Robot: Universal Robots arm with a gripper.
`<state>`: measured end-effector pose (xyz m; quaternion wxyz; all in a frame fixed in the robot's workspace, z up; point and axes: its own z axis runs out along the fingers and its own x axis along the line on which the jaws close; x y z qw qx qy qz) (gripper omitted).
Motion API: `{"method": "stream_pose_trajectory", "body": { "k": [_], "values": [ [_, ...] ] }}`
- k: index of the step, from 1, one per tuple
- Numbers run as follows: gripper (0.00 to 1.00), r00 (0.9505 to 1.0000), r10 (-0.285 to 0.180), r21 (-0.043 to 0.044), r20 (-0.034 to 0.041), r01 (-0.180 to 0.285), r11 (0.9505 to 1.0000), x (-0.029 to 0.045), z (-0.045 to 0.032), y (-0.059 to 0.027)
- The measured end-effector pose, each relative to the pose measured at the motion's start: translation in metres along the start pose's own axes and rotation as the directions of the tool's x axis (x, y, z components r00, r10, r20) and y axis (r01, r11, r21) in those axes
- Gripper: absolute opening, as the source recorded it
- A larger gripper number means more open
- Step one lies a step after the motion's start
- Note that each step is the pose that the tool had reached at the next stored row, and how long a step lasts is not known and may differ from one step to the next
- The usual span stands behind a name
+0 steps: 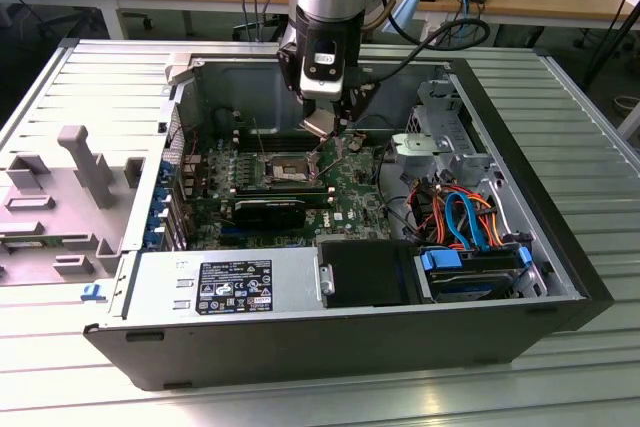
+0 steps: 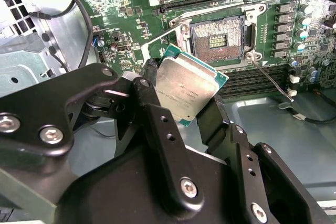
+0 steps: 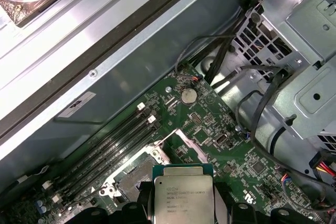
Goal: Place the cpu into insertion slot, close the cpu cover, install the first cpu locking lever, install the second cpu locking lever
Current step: 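Place the cpu into insertion slot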
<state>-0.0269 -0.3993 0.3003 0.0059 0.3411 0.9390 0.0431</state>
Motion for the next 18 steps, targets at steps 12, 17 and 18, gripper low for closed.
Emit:
{"method": "stream_pose_trajectory", "body": {
  "k": [12,17,18],
  "values": [
    [0.55,0.9998,0.020,-0.0004,0.0017,-0.020,0.9998,0.0000,0.0000,0.0000],
    [0.55,0.9997,0.026,-0.0005,0.0022,-0.026,0.9997,0.0000,0.0000,0.0000],
    [0.55,0.9996,0.028,-0.0005,0.0024,-0.028,0.9996,0.0000,0.0000,0.0000]
  ]
}}
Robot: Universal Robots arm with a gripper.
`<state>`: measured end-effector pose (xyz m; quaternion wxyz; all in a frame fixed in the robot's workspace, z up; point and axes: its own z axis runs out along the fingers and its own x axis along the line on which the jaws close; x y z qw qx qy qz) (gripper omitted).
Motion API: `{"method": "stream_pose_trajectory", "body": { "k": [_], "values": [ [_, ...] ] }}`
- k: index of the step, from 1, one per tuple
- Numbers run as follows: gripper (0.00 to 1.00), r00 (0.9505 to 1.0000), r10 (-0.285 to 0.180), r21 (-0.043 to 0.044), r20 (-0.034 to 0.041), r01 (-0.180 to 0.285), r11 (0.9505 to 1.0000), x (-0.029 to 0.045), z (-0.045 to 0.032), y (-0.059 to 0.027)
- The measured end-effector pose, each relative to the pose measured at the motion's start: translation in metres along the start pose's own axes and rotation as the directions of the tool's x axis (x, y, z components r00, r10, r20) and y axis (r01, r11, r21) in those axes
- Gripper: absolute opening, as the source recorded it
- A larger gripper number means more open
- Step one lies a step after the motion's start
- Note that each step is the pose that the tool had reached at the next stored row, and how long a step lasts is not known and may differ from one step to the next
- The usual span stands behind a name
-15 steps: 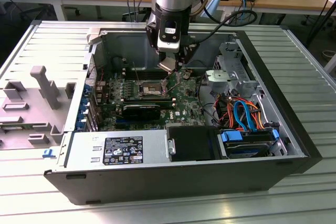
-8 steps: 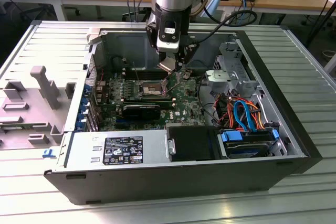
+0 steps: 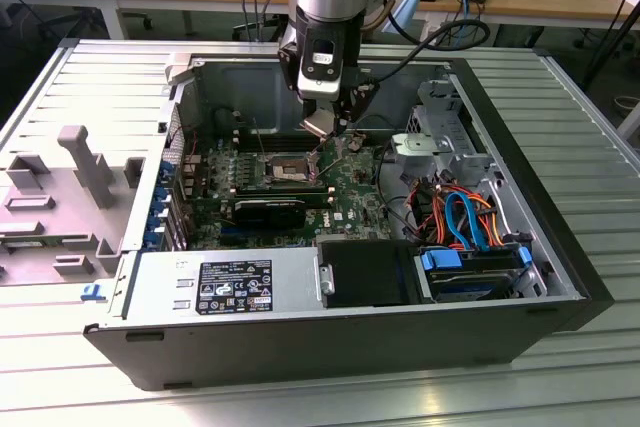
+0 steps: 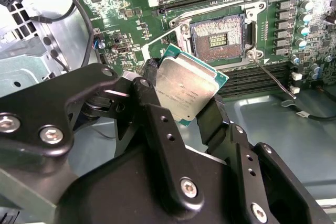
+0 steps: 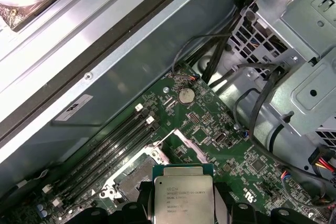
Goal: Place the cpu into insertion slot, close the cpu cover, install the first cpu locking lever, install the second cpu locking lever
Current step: 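Place the cpu into insertion slot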
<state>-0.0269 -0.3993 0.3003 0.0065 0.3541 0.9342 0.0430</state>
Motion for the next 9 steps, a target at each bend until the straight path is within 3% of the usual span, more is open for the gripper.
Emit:
{"method": "stream_pose_trajectory", "body": {
  "k": [9],
  "values": [
    [0.55,0.9999,0.010,-0.0002,0.0008,-0.010,0.9999,0.0000,0.0000,0.0000]
  ]
}}
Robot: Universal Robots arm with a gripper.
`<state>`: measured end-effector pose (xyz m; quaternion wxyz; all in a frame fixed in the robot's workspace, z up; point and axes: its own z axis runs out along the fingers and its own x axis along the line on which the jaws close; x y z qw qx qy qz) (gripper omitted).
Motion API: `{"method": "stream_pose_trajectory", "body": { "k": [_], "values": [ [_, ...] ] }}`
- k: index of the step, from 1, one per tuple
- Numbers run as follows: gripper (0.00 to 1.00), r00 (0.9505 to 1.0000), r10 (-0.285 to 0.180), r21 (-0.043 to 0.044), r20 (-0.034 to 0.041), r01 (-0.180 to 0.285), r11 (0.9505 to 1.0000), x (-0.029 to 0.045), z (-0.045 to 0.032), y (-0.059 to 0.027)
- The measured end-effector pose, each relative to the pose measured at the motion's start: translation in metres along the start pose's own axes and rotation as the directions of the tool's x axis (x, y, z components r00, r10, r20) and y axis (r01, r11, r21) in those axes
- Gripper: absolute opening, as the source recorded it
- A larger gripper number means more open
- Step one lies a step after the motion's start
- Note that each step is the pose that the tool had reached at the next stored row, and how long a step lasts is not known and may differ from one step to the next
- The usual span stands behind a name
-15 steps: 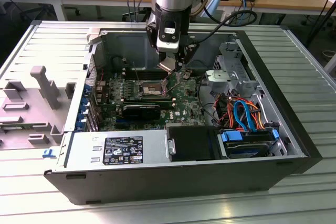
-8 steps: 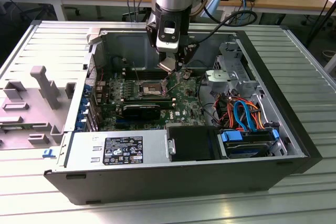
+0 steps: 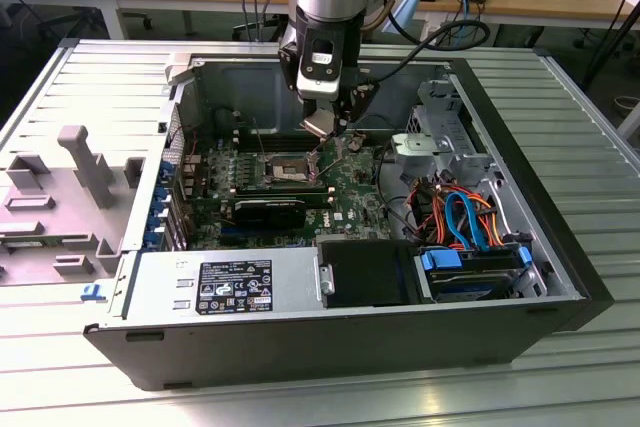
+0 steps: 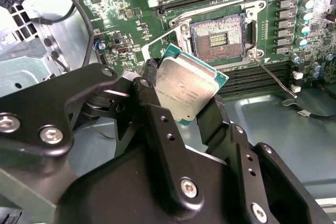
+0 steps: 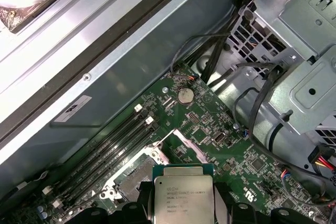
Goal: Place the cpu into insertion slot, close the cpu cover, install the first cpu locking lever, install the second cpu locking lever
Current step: 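Place the cpu into insertion slot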
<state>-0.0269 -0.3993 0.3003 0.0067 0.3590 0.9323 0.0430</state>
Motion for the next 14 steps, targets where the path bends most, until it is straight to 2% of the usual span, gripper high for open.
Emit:
{"method": "stream_pose_trajectory", "body": {
  "k": [14],
  "values": [
    [0.55,0.9999,0.016,-0.0003,0.0014,-0.016,0.9999,0.0000,0.0000,0.0000]
  ]
}}
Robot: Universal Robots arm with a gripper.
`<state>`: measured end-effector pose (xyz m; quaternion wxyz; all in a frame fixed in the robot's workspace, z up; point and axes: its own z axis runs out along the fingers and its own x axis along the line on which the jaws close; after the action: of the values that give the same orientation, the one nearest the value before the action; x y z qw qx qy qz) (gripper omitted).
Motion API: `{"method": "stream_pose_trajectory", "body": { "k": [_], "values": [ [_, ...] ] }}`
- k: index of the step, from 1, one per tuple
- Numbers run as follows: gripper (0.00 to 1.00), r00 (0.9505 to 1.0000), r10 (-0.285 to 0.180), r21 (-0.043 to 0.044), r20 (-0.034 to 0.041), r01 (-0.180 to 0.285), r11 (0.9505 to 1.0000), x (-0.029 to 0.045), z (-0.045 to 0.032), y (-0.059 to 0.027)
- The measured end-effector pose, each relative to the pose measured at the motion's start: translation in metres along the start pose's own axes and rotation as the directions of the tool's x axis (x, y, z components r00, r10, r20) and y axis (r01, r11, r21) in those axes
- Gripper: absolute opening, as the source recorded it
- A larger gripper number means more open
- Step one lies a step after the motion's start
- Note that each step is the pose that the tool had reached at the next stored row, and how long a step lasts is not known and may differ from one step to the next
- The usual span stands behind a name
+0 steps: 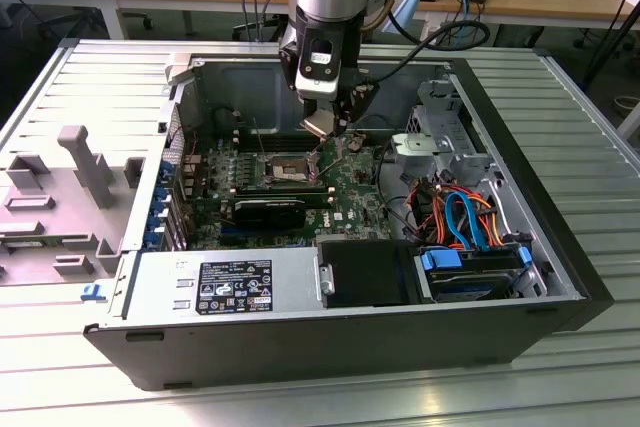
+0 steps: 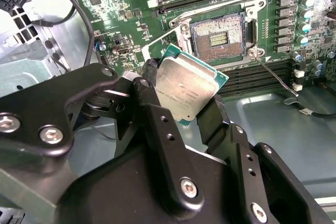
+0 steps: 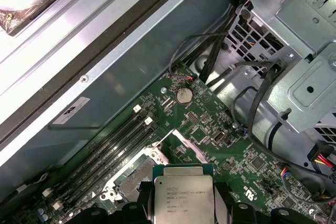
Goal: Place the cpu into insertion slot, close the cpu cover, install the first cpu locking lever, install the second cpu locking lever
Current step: 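Place the cpu into insertion slot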
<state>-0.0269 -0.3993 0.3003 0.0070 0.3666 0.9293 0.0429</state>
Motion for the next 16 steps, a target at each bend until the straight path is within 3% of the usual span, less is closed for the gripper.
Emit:
{"method": "stream_pose_trajectory", "body": {
  "k": [16],
  "values": [
    [0.55,0.9998,0.018,-0.0004,0.0016,-0.018,0.9998,0.0000,0.0000,0.0000]
  ]
}}
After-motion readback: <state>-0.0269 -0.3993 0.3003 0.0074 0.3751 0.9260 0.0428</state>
